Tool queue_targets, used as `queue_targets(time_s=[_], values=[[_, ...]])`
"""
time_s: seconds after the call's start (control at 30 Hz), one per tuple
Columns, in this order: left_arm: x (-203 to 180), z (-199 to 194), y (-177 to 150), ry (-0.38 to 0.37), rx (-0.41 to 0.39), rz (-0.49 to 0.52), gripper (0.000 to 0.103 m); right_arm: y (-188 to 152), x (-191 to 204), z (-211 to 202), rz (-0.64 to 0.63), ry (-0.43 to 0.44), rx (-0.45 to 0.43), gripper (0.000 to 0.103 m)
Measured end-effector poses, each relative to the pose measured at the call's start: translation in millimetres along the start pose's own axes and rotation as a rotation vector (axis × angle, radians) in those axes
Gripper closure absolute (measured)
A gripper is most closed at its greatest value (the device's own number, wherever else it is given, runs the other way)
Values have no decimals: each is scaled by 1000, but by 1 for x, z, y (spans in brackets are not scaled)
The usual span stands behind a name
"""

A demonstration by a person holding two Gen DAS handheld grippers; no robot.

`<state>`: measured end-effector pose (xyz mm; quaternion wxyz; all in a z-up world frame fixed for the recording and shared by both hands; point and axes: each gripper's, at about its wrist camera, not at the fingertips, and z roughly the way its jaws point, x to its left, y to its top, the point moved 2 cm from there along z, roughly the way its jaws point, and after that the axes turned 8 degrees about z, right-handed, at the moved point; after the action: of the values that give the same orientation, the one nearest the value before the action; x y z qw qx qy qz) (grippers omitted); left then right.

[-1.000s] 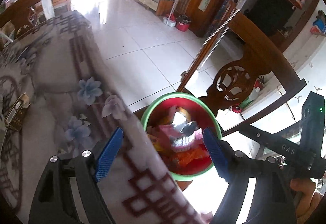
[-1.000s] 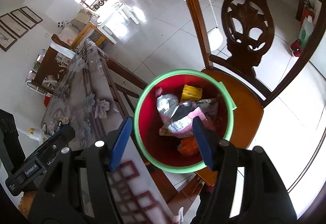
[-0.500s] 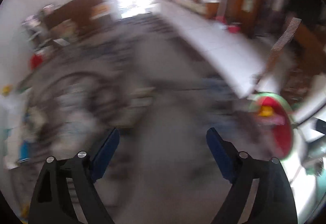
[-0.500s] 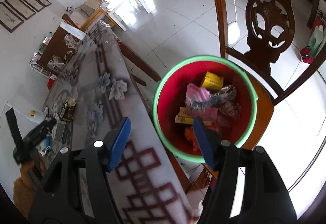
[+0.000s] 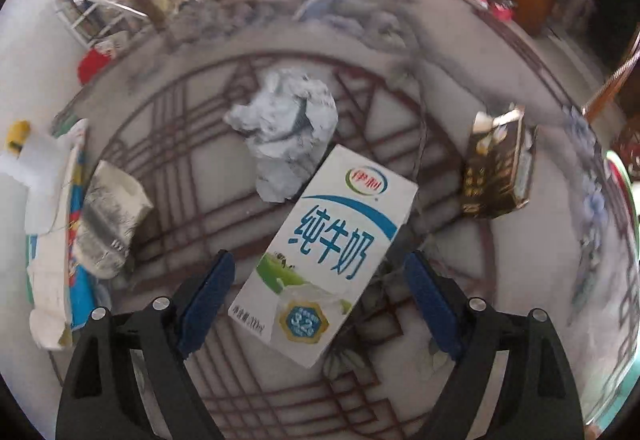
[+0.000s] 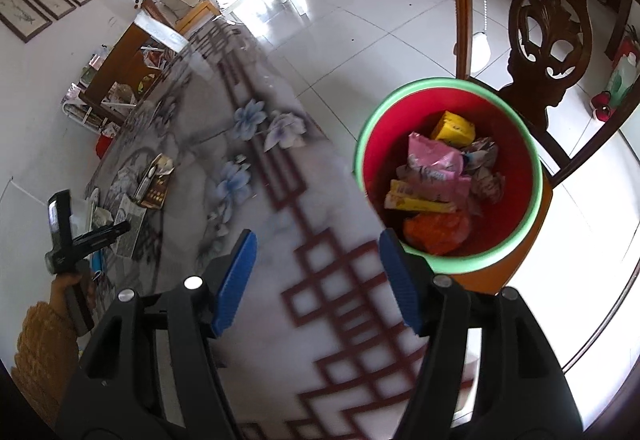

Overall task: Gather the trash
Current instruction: 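Grasp a white milk carton with the left tool while the right tool grasps a brown chocolate box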

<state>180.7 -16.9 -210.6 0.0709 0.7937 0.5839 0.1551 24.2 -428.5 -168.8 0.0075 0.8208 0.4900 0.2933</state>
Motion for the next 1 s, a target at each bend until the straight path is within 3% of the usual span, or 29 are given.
queue_targets(time_s=[0.07, 0.2, 0.37, 0.63, 0.83, 1.0], values=[[4, 2, -1, -10, -6, -13, 38, -8, 10, -1, -3, -5, -4, 41], [7, -17, -11, -53, -94, -42, 46, -19, 30, 0, -13, -8, -9, 41], [10, -40, -37, -68, -149, -66, 47, -32, 67, 16, -49, -1, 11, 41], [21, -52, -105, -118, -112, -141, 47, -44, 147, 60, -169, 32, 83, 41], [31, -44, -130, -159, -92, -187, 47, -31, 208, 96, -226, 52, 114, 41], [30, -39, -137, -197, -83, -192, 47, -10, 241, 132, -186, 44, 145, 41]])
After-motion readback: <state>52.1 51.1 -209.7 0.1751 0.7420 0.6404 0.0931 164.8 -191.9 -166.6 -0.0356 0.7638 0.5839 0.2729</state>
